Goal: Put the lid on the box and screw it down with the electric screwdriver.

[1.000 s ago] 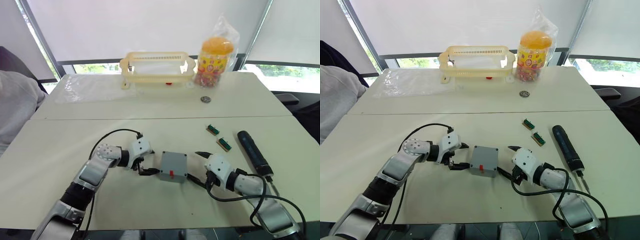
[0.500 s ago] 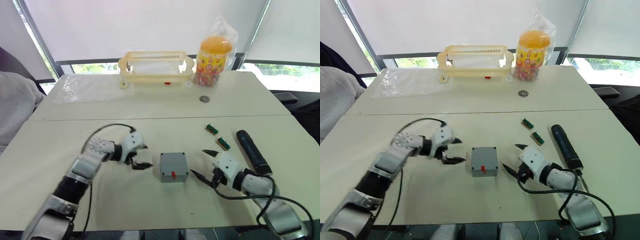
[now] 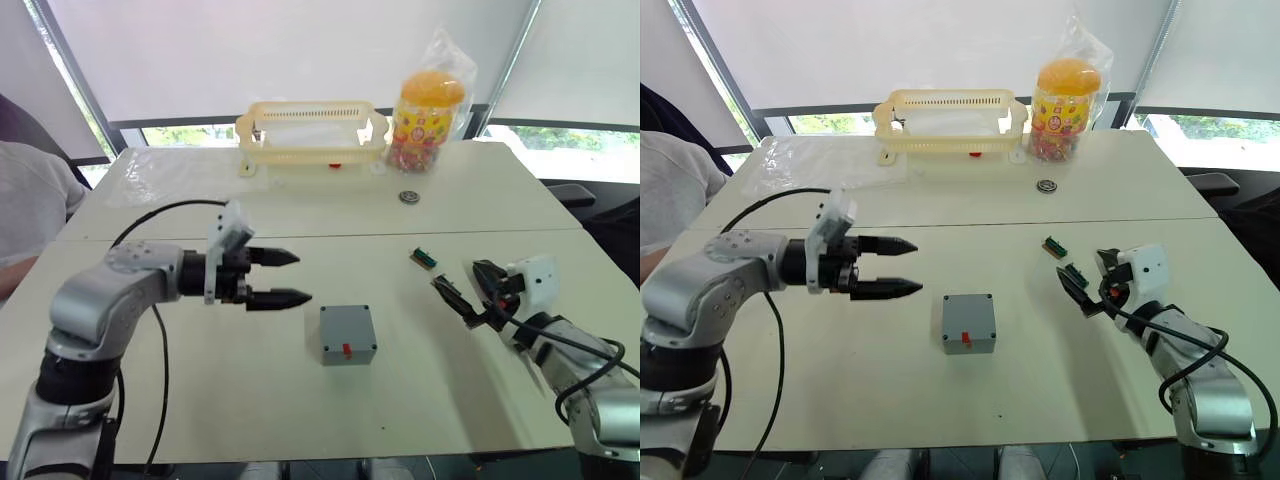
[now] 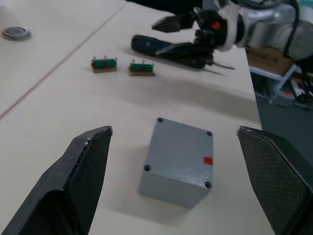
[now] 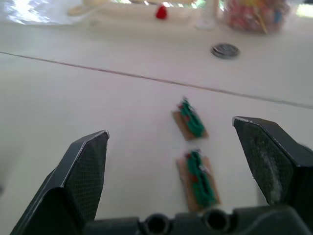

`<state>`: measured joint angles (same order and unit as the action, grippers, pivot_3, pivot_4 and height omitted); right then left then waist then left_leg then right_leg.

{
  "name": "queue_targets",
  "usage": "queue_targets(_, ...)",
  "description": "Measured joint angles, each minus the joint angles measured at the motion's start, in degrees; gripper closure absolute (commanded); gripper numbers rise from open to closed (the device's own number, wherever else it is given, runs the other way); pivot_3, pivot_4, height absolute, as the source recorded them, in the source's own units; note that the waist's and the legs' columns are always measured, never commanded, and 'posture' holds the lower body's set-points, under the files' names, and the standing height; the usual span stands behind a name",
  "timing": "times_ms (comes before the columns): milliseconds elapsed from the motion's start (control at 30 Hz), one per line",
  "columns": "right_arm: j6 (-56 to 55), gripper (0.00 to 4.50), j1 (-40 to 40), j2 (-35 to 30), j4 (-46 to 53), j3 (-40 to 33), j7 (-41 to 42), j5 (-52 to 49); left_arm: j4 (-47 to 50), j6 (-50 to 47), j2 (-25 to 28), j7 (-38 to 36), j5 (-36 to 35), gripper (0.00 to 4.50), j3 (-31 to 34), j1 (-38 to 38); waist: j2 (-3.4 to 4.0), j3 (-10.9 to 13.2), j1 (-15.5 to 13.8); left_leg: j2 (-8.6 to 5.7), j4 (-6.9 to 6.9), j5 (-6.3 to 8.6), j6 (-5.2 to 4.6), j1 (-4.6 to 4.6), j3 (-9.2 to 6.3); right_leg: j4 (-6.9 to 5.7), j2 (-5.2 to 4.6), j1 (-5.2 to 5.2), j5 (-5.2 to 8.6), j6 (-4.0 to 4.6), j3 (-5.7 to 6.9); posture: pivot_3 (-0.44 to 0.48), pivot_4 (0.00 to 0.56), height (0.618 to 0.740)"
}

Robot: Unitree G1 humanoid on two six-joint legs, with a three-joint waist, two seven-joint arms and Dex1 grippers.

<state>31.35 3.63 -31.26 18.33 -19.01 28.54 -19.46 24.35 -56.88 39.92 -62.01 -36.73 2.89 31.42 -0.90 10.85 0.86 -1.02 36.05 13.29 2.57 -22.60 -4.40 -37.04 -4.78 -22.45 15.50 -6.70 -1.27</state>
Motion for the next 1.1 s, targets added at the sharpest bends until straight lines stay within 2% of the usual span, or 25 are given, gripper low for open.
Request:
queue_targets(233, 2.37, 0.07, 3.30, -0.71, -6.20, 0.71, 0.91, -1.03, 4.49, 1.49, 0.89, 3.51, 0.03, 0.29, -4.51, -2.84, 0.00, 0.00, -0.06, 0.00, 0.01, 0.00, 0.00, 0.04, 0.06, 0.04, 0.01, 0.04, 0.09, 0.18, -0.04, 0.000, 0.150, 0.740)
queue_targets(333, 1.01, 0.85, 4.73, -0.85, -9.08, 2.29, 1.53, -0.49, 5.07, 2.58, 0.99, 4.34, 0.05, 0.29, -5.34, -3.55, 0.00, 0.00, -0.05, 0.00, 0.01, 0.00, 0.00, 0.03, 0.08, 0.06, 0.01, 0.04, 0.09, 0.17, -0.04, 0.000, 0.150, 0.740)
queue_targets(367, 0.16, 1.34, 5.58, -0.84, -10.66, 2.92, 1.66, 0.05, 5.06, 2.90, 1.19, 4.61, 0.18, 0.29, -6.13, -3.76, 0.00, 0.00, 0.00, 0.00, 0.01, 0.00, 0.00, 0.03, 0.09, 0.06, 0.01, 0.03, 0.09, 0.17, -0.05, 0.000, 0.150, 0.740)
queue_targets(600, -5.46, 1.34, 8.57, -0.84, -19.70, 4.77, 2.53, 2.43, 4.78, 5.01, 2.67, 4.84, 1.03, 0.29, -6.72, -4.40, 0.01, 0.01, -0.02, 0.00, 0.00, 0.00, 0.00, 0.03, 0.11, 0.07, 0.01, 0.02, 0.09, 0.17, -0.06, 0.000, 0.150, 0.740)
queue_targets(933, -9.71, 1.34, 8.93, -0.77, -23.87, 5.34, 3.93, 2.88, 4.78, 6.35, 3.61, 5.78, 1.31, 0.29, -8.15, -6.45, 0.01, 0.01, -0.01, 0.00, 0.00, 0.00, 0.00, 0.03, 0.11, 0.07, 0.01, 0.02, 0.09, 0.17, -0.06, 0.000, 0.150, 0.740)
queue_targets(1033, -10.46, 2.26, 8.95, -0.48, -24.28, 5.34, 3.98, 2.84, 4.78, 6.48, 3.63, 6.18, 1.31, 0.29, -8.46, -6.57, 0.01, 0.01, -0.01, 0.00, 0.00, 0.00, 0.00, 0.03, 0.11, 0.07, 0.01, 0.02, 0.09, 0.17, -0.06, 0.000, 0.150, 0.740)
queue_targets(1100, -10.82, 3.30, 8.97, -0.10, -24.29, 5.34, 3.97, 2.84, 4.78, 6.66, 3.69, 6.40, 1.40, 0.29, -8.83, -6.66, 0.01, 0.01, -0.01, 0.00, 0.00, 0.00, 0.00, 0.03, 0.11, 0.07, 0.01, 0.02, 0.09, 0.17, -0.06, 0.000, 0.150, 0.740)
